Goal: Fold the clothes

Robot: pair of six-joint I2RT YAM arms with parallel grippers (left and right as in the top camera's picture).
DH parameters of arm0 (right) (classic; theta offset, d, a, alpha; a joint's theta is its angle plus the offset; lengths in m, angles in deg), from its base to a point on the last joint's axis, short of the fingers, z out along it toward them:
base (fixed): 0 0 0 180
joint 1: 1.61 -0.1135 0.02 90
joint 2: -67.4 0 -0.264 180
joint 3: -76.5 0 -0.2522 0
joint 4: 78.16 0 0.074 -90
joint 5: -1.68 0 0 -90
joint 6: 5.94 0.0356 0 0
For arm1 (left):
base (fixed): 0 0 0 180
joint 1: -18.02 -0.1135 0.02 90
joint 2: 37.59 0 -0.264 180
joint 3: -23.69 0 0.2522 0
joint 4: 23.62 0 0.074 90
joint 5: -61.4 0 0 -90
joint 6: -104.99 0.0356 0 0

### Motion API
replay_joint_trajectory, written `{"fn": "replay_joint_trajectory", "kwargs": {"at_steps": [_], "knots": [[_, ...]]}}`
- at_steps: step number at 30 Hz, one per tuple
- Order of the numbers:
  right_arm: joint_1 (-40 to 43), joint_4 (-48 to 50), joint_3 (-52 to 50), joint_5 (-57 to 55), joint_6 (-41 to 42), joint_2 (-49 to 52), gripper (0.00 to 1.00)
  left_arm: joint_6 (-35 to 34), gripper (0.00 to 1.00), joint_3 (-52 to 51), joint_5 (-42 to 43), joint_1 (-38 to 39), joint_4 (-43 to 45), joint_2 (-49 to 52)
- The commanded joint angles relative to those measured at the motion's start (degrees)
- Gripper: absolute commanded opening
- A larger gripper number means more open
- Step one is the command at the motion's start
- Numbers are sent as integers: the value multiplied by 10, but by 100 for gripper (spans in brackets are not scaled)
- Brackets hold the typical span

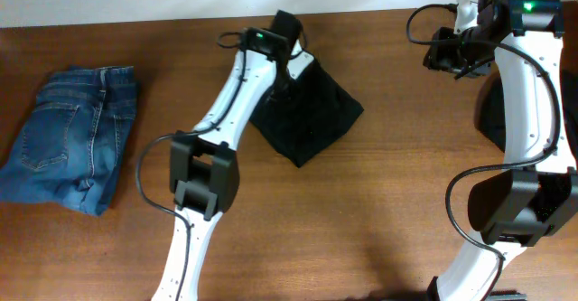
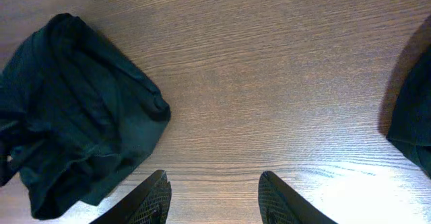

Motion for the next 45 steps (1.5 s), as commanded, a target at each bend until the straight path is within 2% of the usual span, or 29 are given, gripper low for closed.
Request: {"fn": "replay_joint_trajectory", "kwargs": {"at_steps": [1,10,17,22,32,38,45], "knots": [[-3,0,3,5,-2,4,47,5,47,-24,1,34,-29,87],[-3,-2,3,5,-2,4,47,-21,49,-24,-13,38,-24,102],[-3,-4,3,5,-2,4,47,-20,49,-26,32,55,-48,102],[-3,-7,3,5,-2,4,47,-24,49,-27,-82,64,-45,120],[-3,-9,3,5,-2,4,47,-38,49,-27,-118,64,-47,153],[-3,-9,3,5,-2,4,48,-38,48,-27,-217,75,-47,160],[-3,-9,3,5,-2,4,48,-51,48,-27,-258,100,-45,168]]}}
